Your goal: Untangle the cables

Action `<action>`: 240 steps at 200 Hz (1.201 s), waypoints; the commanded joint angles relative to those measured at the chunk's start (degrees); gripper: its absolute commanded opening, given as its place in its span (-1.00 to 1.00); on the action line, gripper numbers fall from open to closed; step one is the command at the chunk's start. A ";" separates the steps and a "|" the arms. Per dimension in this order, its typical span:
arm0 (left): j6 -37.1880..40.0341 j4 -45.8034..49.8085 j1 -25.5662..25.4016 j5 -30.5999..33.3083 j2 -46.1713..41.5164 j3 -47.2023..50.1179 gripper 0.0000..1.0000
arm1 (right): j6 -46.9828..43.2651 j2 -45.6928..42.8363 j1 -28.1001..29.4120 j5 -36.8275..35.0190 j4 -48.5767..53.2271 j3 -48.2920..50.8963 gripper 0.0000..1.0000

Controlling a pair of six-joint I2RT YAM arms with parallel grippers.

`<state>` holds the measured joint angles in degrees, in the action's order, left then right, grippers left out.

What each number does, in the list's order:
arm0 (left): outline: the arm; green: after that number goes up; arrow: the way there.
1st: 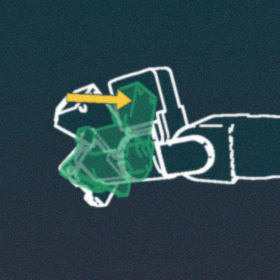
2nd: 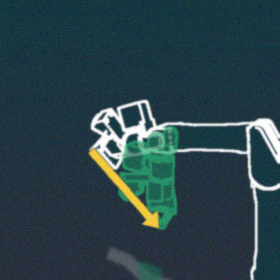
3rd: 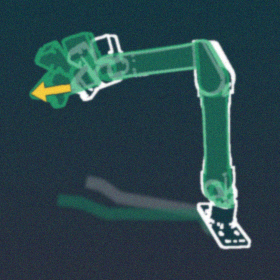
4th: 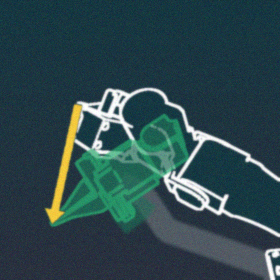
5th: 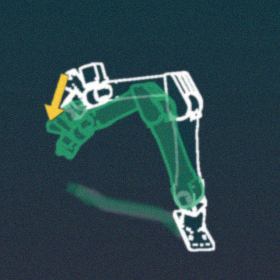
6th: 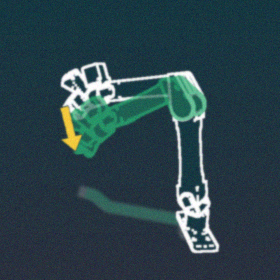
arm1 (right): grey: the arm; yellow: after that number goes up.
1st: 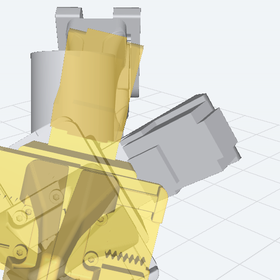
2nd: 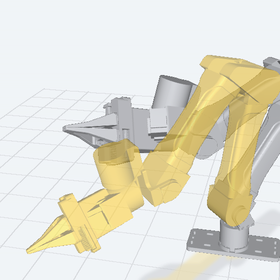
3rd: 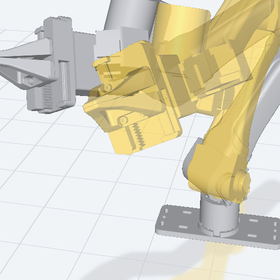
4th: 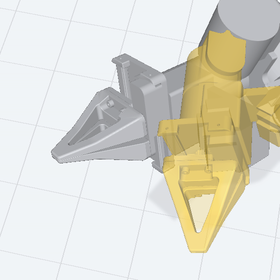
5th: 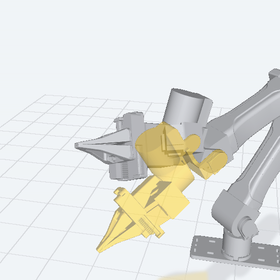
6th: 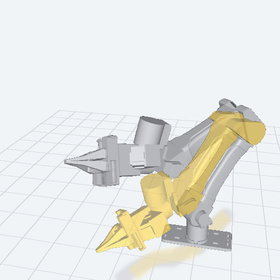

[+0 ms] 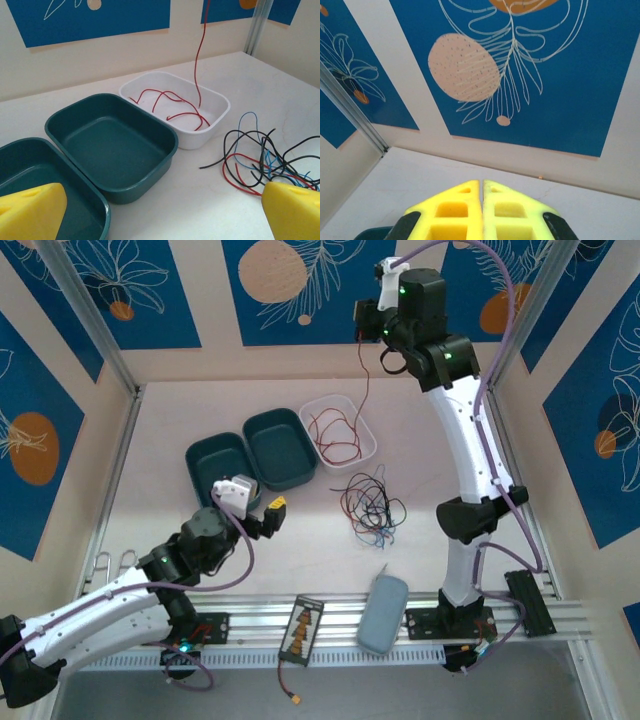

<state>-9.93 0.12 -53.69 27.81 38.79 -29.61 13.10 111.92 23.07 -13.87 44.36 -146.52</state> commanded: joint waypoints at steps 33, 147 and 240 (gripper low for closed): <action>1.33 1.69 0.34 1.63 -0.88 0.77 1.00 | -2.04 4.58 -0.66 0.57 0.23 -2.85 -1.00; 1.16 -0.41 0.42 0.49 1.79 1.22 1.00 | 3.94 12.15 0.92 13.27 1.10 -1.52 -1.00; 0.97 -1.86 0.61 -0.28 3.60 1.70 1.00 | 8.92 8.41 0.34 16.47 2.79 13.52 -1.00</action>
<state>-9.08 0.23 -53.58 28.53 42.24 -28.38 19.53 124.29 23.66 1.30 45.45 -137.49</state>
